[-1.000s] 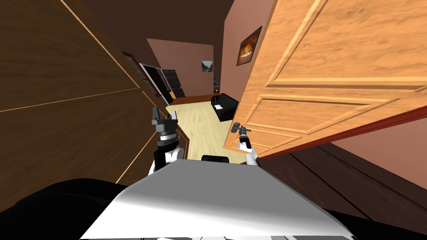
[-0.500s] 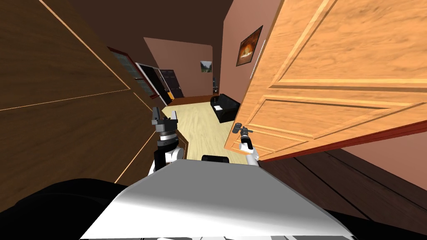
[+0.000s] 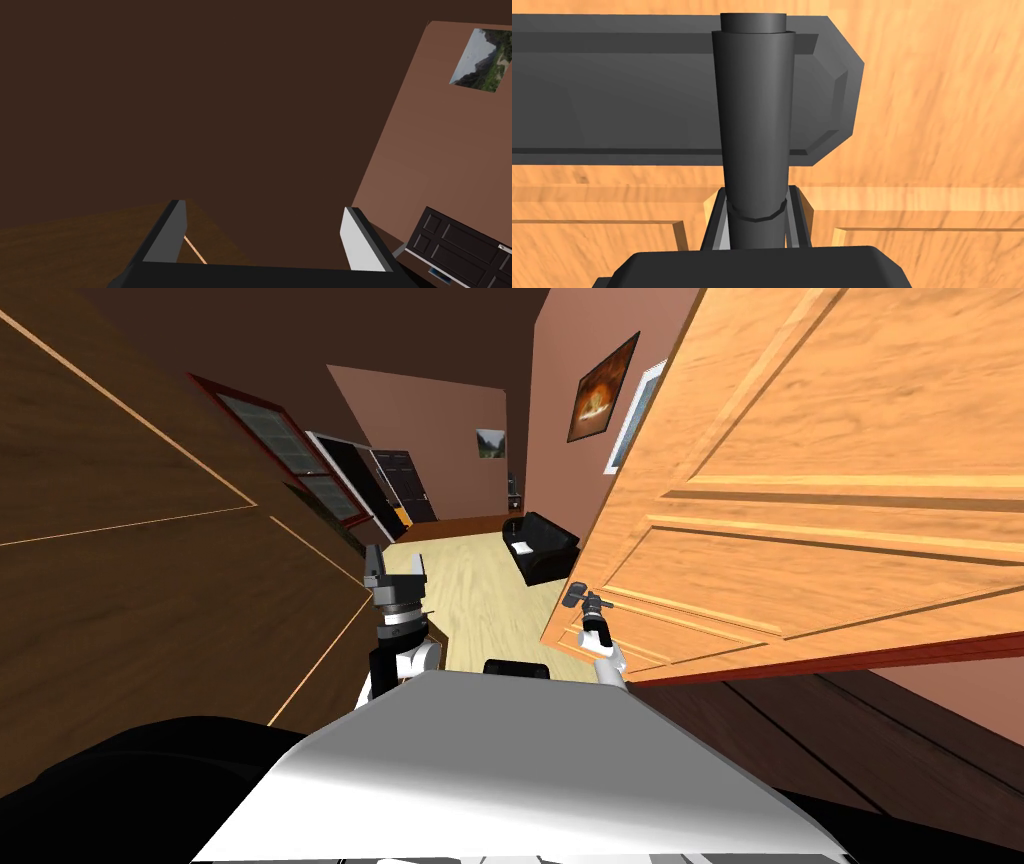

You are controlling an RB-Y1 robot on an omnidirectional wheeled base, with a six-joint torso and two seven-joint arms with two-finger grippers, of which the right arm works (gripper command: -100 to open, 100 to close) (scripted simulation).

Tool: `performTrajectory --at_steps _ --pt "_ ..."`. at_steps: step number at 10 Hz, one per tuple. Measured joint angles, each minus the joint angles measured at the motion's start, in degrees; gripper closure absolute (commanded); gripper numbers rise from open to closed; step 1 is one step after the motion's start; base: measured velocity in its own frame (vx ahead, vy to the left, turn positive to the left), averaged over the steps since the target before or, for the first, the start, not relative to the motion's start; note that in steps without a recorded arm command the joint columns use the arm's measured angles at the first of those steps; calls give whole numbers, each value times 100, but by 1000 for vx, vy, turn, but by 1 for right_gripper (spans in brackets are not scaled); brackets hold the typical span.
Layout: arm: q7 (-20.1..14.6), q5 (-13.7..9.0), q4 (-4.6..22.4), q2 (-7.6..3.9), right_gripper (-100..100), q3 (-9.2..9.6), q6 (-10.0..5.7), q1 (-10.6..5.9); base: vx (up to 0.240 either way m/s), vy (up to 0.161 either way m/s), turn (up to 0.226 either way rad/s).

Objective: Push the door open

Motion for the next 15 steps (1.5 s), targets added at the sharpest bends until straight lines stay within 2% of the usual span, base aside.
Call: performTrajectory --at_steps 2,3,6,7,8,10,12,14,15 --pt "48 -10 48 7 100 -160 -12 -35 197 78 -78" --pt "57 -25 156 -29 100 -240 -83 -78 195 44 -95" --pt "94 -54 -4 -2 100 -454 27 7 195 42 -64" --pt "112 -65 85 -17 100 -535 -6 -51 183 61 -58" --pt "126 -73 -53 5 100 -604 51 17 175 48 -87" --pt "169 -81 36 16 100 -742 -1 -35 167 51 -70" --pt "169 -106 -8 28 100 -861 4 29 185 59 -61" --pt "187 -132 155 9 100 -1018 -59 -49 195 55 -93" --pt "222 -129 37 83 100 -1096 -27 9 187 57 -56"
